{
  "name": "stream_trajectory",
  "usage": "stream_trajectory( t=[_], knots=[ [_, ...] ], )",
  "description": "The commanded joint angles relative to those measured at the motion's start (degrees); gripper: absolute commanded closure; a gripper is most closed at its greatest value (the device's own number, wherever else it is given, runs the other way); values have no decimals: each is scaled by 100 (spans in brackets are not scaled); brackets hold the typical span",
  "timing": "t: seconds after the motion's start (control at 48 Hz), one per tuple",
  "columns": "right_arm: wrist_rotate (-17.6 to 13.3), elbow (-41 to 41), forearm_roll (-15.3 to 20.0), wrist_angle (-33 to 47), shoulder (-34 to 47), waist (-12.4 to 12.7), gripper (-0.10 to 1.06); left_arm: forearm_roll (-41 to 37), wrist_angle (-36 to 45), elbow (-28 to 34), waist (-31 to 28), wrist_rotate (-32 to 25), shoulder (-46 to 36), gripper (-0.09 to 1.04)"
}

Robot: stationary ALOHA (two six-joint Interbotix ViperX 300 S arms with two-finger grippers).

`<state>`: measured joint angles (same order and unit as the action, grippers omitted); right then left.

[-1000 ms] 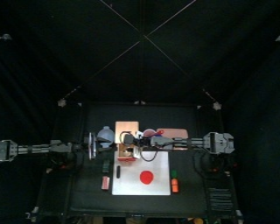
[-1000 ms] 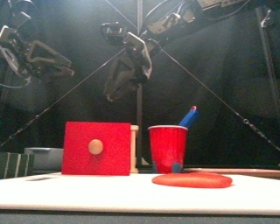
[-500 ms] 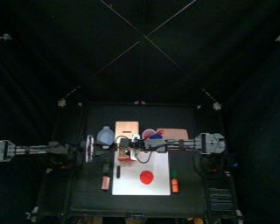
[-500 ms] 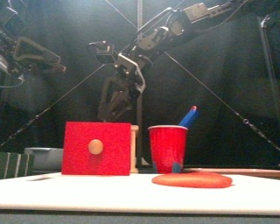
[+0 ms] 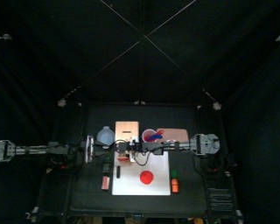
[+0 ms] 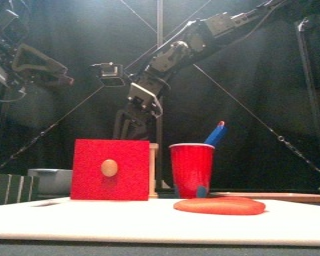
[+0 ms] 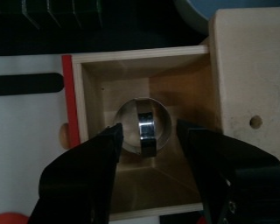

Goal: Get the cutter from the drawer then cut the dough then place the extra dough in the bowl
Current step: Place the cutter on the board

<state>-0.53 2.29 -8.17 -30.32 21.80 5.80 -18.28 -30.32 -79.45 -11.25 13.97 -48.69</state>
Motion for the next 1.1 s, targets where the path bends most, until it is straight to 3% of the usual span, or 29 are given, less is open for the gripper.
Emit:
stream_trajectory(
  t=[0.021, 0.208, 0.542, 1.104],
  knots=[
    [0, -185, 0, -26, -123, 18, 26, 44, -53, 35, 18, 9, 9, 17],
    [-9, -211, 53, -88, -79, 18, 43, 202, -53, -35, 18, 0, 9, 17],
    [0, -554, 26, -466, -123, 26, 45, 281, -53, -88, 18, 0, 9, 17],
    [-9, -1705, -62, -2127, -791, -35, 45, 281, -18, -70, -35, -18, 9, 17]
  ],
)
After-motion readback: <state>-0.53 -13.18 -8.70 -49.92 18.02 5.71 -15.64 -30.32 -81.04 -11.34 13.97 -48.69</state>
